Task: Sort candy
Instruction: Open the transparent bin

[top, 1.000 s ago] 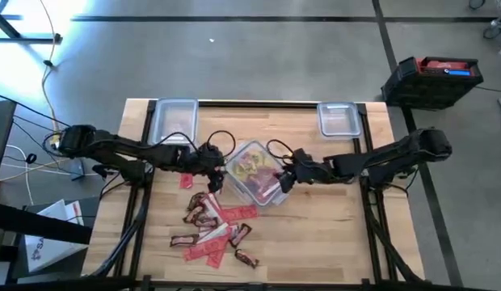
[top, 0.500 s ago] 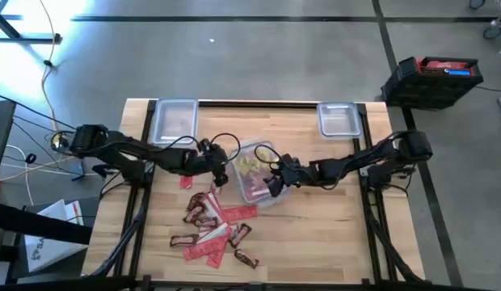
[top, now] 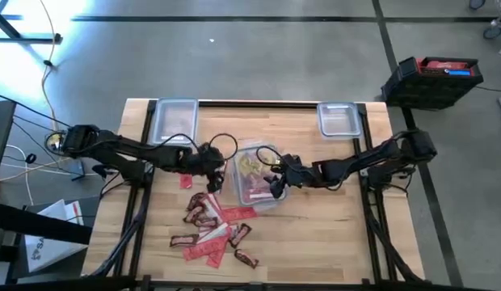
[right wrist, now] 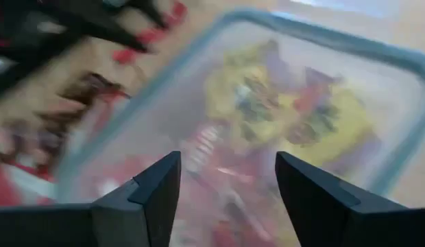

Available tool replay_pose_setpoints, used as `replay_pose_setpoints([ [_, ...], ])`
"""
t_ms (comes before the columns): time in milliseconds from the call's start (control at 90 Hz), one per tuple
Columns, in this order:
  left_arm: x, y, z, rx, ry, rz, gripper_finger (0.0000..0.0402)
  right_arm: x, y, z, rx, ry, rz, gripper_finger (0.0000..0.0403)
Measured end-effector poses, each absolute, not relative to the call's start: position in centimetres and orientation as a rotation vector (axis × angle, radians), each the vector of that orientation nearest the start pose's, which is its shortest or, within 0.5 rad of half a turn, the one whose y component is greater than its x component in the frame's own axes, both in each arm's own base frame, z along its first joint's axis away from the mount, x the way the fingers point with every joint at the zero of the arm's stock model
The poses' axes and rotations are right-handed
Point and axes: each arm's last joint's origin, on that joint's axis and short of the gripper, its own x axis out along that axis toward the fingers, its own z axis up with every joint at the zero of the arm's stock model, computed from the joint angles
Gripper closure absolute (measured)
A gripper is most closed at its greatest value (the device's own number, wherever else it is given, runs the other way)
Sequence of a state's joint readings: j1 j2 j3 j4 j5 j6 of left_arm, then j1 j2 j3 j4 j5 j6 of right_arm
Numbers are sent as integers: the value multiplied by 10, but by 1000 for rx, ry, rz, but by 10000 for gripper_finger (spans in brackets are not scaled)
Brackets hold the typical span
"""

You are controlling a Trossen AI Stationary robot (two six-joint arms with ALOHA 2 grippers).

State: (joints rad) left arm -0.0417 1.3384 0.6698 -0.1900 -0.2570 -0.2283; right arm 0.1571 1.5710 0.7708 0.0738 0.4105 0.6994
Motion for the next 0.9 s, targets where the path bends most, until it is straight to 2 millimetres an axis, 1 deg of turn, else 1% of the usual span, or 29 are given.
replay_pose_setpoints([
  [67, 254, -5, 177, -75, 792, 289, 275, 303, 36, 166, 470, 595, -483, 194],
  [167, 254, -2, 163, -65, 823, 279, 275, 303, 39, 165, 470, 603, -478, 194],
  [289, 258, 3, 156, -44, 816, 334, 275, 301, 43, 169, 440, 602, -438, 194],
  [356, 259, 6, 155, -21, 799, 386, 275, 301, 44, 180, 414, 593, -413, 194],
  [456, 261, 7, 156, -5, 779, 413, 275, 300, 43, 208, 364, 583, -394, 194],
  [589, 253, 6, 151, -18, 875, 398, 275, 283, 40, 232, 265, 733, -416, 194],
  [678, 246, 5, 150, -56, 939, 379, 275, 270, 38, 242, 201, 838, -424, 194],
  [778, 246, 5, 157, -60, 895, 384, 275, 260, 35, 241, 129, 938, -399, 194],
  [900, 257, 5, 167, -13, 752, 347, 275, 259, 29, 233, 88, 1043, -353, 194],
])
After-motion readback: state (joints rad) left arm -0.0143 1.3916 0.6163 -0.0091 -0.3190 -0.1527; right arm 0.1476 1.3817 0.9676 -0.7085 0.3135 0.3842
